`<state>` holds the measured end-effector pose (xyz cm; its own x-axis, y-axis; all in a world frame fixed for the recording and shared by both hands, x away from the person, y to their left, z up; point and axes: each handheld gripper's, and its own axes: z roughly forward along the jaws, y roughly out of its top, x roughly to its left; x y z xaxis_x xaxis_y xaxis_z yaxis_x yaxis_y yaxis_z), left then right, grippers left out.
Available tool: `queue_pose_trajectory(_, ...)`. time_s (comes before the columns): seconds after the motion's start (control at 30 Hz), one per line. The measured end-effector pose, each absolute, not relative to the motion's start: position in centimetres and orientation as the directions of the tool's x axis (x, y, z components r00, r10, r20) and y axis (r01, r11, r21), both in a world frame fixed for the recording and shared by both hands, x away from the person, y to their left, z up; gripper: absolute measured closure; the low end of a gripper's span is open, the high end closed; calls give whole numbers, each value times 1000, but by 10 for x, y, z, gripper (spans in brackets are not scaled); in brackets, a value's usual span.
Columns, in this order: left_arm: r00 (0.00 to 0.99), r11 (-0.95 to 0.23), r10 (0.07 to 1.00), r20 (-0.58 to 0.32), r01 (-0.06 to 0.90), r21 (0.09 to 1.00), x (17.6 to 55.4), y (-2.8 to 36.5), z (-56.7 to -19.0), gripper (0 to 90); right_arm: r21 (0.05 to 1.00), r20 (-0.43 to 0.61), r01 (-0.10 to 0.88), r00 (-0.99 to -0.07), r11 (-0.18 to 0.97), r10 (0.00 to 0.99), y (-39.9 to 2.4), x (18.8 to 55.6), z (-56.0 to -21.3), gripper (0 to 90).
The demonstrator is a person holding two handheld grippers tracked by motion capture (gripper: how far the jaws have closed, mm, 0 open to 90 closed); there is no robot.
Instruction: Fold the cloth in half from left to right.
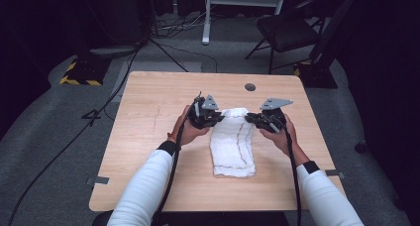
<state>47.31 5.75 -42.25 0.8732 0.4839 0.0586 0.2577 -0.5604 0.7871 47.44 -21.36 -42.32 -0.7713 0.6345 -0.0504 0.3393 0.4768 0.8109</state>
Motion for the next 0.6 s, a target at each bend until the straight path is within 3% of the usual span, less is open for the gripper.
queue_pose_trajectory(0.6, 931, -610, 364, -22, 256, 750, 406, 69, -456, 797, 787, -32, 273, -878, 553, 478, -223, 410, -442, 813)
